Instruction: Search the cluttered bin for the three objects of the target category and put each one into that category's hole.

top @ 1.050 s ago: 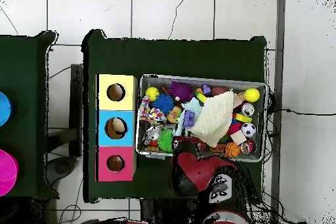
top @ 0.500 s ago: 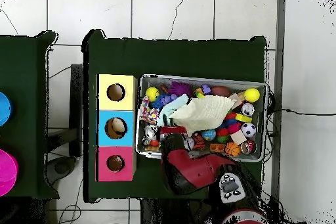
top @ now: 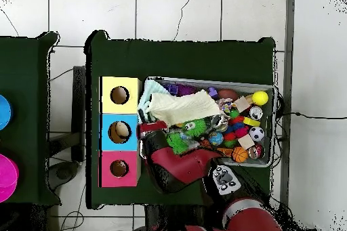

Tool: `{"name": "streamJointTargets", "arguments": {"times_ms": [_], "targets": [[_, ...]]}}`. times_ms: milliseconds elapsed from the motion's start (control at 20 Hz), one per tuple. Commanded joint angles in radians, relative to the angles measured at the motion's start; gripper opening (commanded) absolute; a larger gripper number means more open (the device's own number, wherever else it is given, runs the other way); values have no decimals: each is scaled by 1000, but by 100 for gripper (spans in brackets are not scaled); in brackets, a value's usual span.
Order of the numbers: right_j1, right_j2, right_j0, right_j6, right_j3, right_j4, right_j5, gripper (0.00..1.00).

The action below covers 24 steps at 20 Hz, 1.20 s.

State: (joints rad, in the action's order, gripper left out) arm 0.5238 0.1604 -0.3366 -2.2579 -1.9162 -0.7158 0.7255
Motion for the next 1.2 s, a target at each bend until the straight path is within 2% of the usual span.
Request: {"name": "streamJointTargets", "arguments": {"times_ms": [50,100,400,600,850,1050,1100,1200], "targets": [[24,88,41,-238,-104,157,-26,0],[37,59,62,-221,-122,200,-45,0],[62,-129,147,-110,-165,354,-144,0],[107,-270,195,-35,-176,447,-331,0],[116,-358,243,-3,-145,460,-467,0],[115,-381,267,-31,-122,435,-490,0],[116,-383,269,-59,-116,419,-501,100],[122,-368,258,-65,-121,415,-526,100]]}}
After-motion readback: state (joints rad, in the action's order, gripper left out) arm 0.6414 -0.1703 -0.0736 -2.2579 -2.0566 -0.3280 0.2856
